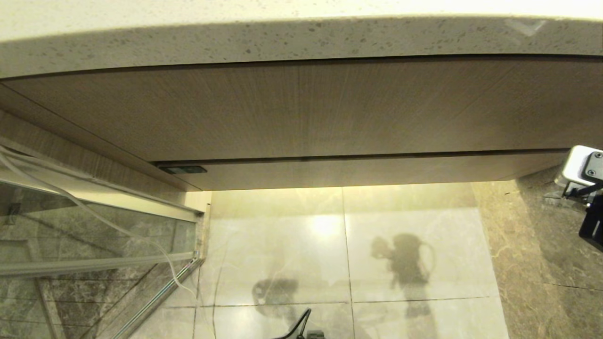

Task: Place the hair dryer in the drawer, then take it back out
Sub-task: Pull open the drawer

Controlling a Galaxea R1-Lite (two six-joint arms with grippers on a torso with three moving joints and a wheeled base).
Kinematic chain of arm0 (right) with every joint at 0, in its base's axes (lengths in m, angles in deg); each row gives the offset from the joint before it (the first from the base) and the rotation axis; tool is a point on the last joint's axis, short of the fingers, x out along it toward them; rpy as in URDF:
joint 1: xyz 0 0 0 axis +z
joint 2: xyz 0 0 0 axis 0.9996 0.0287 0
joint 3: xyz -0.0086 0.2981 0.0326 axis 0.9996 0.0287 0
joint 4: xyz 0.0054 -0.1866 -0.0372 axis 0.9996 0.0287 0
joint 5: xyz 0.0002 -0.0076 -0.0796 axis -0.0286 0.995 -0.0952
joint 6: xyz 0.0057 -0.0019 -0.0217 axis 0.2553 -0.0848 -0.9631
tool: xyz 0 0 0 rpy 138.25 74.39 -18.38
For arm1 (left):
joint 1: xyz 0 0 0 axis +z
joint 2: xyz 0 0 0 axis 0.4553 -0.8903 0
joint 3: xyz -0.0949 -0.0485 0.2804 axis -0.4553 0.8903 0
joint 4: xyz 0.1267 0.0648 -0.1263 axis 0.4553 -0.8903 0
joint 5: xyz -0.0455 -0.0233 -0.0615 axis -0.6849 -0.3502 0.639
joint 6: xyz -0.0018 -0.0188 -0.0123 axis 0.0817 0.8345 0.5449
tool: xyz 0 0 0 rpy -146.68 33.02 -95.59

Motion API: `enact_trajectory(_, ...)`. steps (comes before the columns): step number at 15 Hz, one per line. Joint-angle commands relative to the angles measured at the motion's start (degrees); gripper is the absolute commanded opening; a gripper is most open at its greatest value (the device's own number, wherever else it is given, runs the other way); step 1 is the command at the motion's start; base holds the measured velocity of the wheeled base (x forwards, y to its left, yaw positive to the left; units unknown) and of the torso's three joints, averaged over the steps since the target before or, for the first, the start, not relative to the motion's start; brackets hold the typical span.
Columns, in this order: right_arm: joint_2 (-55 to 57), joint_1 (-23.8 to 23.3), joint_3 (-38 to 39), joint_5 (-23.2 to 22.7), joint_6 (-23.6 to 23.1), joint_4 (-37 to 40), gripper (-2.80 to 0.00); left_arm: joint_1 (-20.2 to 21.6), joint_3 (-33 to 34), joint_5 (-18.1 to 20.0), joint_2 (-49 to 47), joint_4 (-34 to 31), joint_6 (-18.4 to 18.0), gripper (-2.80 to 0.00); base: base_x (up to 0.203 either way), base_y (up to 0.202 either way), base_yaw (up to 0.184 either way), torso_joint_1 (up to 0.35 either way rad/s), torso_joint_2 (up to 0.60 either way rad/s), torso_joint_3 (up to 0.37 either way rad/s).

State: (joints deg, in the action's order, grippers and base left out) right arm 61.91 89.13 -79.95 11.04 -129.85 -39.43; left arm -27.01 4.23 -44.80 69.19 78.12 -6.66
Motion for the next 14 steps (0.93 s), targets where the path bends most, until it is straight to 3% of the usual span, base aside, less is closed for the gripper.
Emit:
enact_trajectory(1,-4.5,8.2,0.7,1.8,-6.1,-1.5,-2.80,0.0,2.3,0.0,0.0,0.0,0.0,-2.80,0.000,0.000,0.000,0.000,0.00,0.000)
enact_trajectory(3,-5.1,8.9,2.5,1.1,-10.8,-1.5,-2.80,0.0,2.3,0.0,0.0,0.0,0.0,-2.80,0.000,0.000,0.000,0.000,0.00,0.000)
enact_trajectory(4,-4.8,9.8,2.8,0.7,-13.3,-2.0,0.00,0.0,2.3,0.0,0.0,0.0,0.1,-2.80,0.000,0.000,0.000,0.000,0.00,0.000)
enact_trajectory(9,-1.6,17.1,4.6,1.0,-13.7,-6.5,0.00,0.0,2.3,0.0,0.0,0.1,0.0,-2.80,0.000,0.000,0.000,0.000,0.00,0.000)
enact_trajectory(14,5.6,21.8,10.4,0.1,-13.4,-20.8,0.00,0.0,2.3,0.0,0.0,0.1,0.1,-2.80,0.000,0.000,0.000,0.000,0.00,0.000)
